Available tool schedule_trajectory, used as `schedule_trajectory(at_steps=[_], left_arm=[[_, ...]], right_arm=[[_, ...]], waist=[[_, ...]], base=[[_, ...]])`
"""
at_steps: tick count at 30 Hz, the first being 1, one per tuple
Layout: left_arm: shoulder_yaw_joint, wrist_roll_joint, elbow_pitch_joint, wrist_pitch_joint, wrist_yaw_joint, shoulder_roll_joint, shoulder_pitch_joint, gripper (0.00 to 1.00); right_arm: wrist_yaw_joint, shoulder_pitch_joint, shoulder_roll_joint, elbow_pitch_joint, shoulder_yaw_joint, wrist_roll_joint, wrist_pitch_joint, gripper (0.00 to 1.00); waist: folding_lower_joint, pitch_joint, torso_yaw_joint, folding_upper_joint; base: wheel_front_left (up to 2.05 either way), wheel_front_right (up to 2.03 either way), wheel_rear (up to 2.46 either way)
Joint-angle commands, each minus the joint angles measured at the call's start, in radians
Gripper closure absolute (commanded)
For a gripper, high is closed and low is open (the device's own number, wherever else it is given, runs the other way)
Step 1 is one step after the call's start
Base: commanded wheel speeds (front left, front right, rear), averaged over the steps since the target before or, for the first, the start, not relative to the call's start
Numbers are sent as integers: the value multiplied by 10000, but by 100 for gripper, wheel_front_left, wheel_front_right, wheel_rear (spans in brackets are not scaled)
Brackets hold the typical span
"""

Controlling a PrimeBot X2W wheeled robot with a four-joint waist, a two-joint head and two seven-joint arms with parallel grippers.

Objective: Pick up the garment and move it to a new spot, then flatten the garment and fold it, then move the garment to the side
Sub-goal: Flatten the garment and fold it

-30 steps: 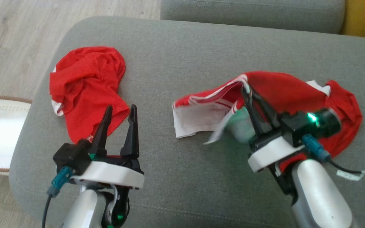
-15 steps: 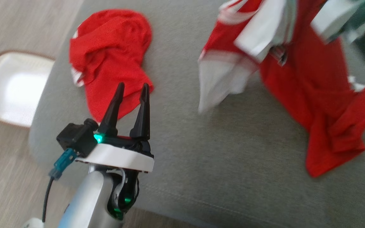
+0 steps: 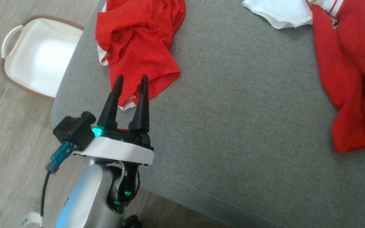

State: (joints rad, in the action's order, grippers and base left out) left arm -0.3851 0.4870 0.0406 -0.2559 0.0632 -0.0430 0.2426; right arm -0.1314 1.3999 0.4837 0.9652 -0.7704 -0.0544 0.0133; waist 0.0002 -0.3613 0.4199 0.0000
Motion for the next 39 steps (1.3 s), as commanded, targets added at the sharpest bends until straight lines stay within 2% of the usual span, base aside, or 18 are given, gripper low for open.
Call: schedule_trajectory(at_steps=[1, 11, 20, 22, 28, 36, 39], left_arm=[[399, -62, -273, -59, 23, -72, 307, 0], [853, -603, -125, -59, -68, -72, 77, 0], [1203, -1034, -115, -59, -134, -72, -320, 0], [1324, -1088, -150, -59, -85, -72, -528, 0], [1404, -1184, -306, -59, -34, -72, -774, 0], [1381, -1223, -283, -59, -78, -72, -1204, 0], [1336, -1231, -265, -59, -75, -72, -1404, 0]], right_arm=[[7, 328, -255, 21, 91, -153, -317, 0], [7, -740, -1232, 1125, 863, -721, -2200, 0], [7, -2733, -1967, 335, 2075, -1366, -2732, 0], [7, -3832, -2247, -565, 2680, -1373, -2745, 0], [7, -6621, -2903, -2811, 4088, -987, -2748, 0], [7, -10331, -4078, -5952, 5854, 223, -2582, 0], [7, -11422, -4265, -7004, 5957, 494, -2380, 0]], waist=[[-2, 138, -213, 0], [-2, 1343, -1337, 0], [-2, 2324, -2621, 0], [-2, 2622, -3040, 0], [-2, 2962, -3686, 0], [-2, 3346, -4182, 0], [-2, 3420, -4313, 0]], base=[[0, 0, 0], [0, 0, 0], [0, 0, 0], [0, 0, 0], [0, 0, 0], [0, 0, 0], [0, 0, 0]])
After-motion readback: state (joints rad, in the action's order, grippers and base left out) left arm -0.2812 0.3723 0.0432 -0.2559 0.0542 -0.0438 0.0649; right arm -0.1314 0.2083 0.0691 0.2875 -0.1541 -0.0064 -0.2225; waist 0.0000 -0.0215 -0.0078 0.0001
